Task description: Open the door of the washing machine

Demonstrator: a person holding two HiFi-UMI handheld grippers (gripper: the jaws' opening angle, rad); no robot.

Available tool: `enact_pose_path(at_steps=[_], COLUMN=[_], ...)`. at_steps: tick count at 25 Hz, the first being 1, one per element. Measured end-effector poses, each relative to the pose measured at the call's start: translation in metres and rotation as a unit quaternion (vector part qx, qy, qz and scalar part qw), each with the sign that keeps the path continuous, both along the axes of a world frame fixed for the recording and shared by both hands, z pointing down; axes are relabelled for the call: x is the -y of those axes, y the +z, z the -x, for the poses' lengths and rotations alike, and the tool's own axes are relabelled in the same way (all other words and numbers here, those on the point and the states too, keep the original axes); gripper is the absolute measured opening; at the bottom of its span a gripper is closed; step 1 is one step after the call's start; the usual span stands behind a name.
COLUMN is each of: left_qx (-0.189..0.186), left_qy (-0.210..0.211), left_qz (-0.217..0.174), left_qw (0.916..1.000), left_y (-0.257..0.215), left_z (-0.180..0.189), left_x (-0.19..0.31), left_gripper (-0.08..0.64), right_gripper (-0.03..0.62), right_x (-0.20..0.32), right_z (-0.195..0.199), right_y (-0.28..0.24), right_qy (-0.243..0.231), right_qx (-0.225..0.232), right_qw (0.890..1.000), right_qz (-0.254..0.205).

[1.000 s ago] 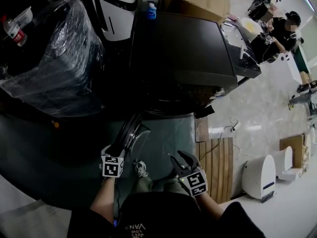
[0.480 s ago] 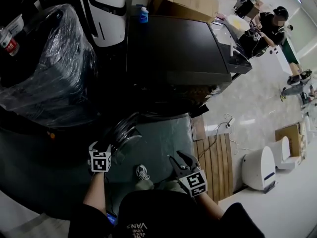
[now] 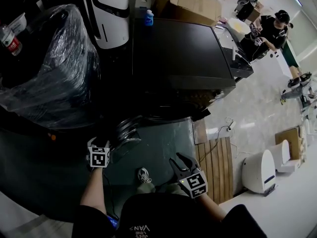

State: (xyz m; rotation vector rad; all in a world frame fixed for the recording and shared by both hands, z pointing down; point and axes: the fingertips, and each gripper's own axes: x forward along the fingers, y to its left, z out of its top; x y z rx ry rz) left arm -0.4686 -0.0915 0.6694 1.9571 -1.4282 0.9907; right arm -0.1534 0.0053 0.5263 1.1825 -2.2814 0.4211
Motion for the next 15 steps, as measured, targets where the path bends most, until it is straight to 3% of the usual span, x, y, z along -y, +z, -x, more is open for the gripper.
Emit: enact_pose_path(at_steps=[10,15], left_qx=[-0.007,-0.007], left_qy=[-0.026,-0.038], left_qz=[-0.008,-0.039], left_qw=[0.9996,0.9985], left_y=[-0.008,-0.032], left_z=[0.004,-0.005], left_x=[0.005,0.001], left_gripper=[0.225,0.225], right_gripper=[0.144,0.143], right_x=[0.0,0.005], right_z=[0.0,-0.006], right_y=[-0.005,-0.012], right_qy=[-0.013,-0.031], right_qx=[-0.001,0.01], right_qw=[1.0,0.999], right_qz=[-0.001,-0.013])
